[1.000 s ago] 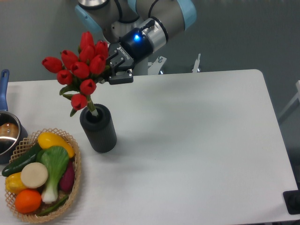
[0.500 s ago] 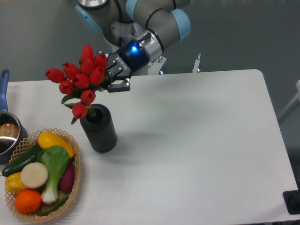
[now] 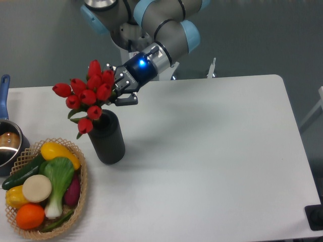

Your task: Insert the flowers into the vase

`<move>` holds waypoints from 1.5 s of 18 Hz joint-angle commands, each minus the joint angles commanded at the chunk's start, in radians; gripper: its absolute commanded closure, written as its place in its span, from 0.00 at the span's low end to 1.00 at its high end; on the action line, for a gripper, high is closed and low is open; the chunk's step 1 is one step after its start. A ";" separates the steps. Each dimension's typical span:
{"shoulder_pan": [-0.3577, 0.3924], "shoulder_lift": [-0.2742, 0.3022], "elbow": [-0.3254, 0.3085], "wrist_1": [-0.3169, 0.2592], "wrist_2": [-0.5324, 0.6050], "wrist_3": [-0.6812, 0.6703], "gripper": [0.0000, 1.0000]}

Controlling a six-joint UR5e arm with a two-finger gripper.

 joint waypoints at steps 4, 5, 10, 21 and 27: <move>0.002 -0.003 -0.006 0.000 0.006 0.000 0.13; 0.002 -0.002 -0.008 0.000 0.017 0.000 0.01; 0.003 0.009 -0.022 0.000 0.044 -0.002 0.00; 0.119 0.083 -0.025 -0.009 0.155 -0.015 0.00; 0.294 0.172 0.003 -0.006 0.332 -0.032 0.00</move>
